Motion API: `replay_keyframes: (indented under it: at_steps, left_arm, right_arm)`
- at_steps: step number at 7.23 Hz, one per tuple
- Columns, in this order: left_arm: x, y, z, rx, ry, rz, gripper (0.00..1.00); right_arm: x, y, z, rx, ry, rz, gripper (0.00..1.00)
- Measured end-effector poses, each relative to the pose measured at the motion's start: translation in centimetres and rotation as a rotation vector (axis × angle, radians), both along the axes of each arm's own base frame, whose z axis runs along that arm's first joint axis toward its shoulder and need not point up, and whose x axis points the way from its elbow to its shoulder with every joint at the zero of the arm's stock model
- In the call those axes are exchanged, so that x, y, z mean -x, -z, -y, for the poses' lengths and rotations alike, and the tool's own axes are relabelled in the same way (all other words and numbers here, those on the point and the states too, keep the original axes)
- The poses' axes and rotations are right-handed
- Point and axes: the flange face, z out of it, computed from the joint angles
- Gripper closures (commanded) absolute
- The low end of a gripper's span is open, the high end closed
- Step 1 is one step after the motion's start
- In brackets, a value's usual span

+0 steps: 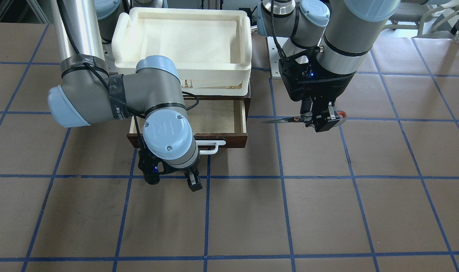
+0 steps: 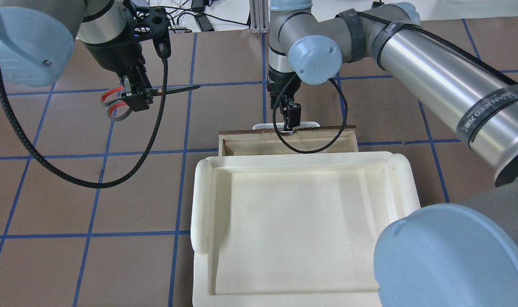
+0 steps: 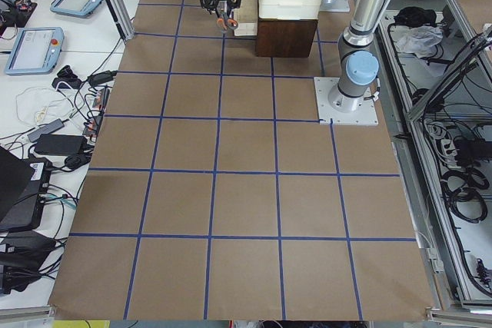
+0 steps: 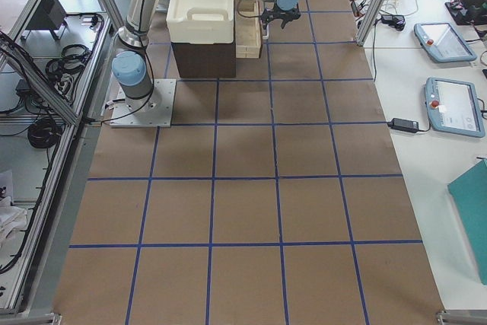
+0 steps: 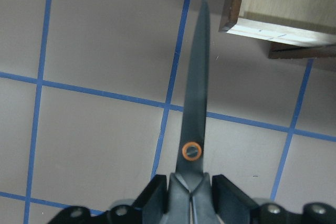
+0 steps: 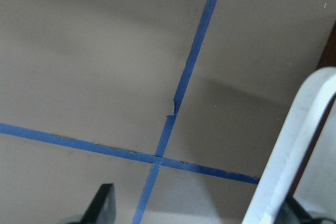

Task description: Place scissors in drawer with both arms

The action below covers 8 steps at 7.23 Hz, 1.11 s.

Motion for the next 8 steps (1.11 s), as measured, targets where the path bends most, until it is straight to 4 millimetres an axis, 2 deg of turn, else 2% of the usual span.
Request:
replay_keyframes:
  at_steps: [5, 8]
  left_arm:
    - [-0.1, 0.0, 0.0, 0.001, -0.001, 0.0, 0.88]
    - [-0.1, -0.1, 0.0, 0.002, -0.004, 0.0, 0.88]
  right_arm:
    - [0.1, 0.7, 0.8, 0.023, -0.039, 0.015, 0.0]
    - [0.2, 0.3, 1.7, 0.046, -0.048, 0.023, 0.0]
